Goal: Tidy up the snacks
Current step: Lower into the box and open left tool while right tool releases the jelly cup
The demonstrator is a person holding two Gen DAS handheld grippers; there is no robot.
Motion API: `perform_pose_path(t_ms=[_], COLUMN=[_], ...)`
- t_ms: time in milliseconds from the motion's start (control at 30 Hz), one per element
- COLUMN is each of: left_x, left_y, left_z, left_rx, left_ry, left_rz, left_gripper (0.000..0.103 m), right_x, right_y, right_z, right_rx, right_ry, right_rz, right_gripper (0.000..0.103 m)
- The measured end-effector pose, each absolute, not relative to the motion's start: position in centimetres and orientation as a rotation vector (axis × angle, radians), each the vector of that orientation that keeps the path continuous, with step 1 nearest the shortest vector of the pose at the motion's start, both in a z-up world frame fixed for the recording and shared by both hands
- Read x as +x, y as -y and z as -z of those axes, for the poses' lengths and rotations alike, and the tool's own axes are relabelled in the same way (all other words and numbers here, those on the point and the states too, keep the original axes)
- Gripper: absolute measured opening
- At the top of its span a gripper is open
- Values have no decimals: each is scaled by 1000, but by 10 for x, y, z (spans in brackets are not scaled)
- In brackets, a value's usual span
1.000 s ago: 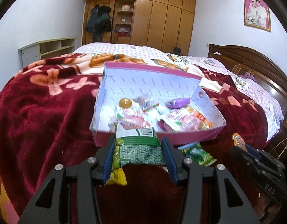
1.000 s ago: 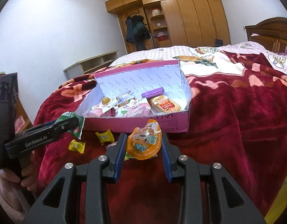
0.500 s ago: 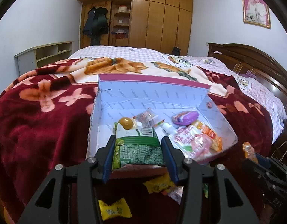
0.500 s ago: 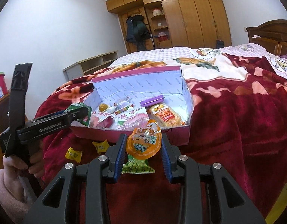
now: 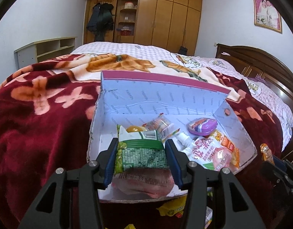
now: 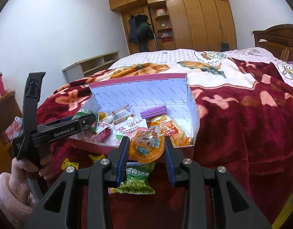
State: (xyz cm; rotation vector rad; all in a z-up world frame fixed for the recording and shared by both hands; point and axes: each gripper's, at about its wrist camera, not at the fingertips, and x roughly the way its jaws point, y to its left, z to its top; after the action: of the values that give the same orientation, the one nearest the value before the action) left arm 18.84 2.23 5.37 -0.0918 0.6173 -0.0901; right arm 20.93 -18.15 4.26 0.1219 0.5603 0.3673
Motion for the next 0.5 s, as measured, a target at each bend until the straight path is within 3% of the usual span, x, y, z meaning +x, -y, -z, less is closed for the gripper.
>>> perform_pose_path(t_ms=[500], left_x=[200], left_y=[-16], left_z=[-50], left_rx=[-88], left_ry=[-596], left_rz=[95], left_gripper=[51], right_x=[264], right_y=[187], right_z=[-43], right_rx=[99], right_ry=[-557], right_rz=[-298], right_gripper=[36])
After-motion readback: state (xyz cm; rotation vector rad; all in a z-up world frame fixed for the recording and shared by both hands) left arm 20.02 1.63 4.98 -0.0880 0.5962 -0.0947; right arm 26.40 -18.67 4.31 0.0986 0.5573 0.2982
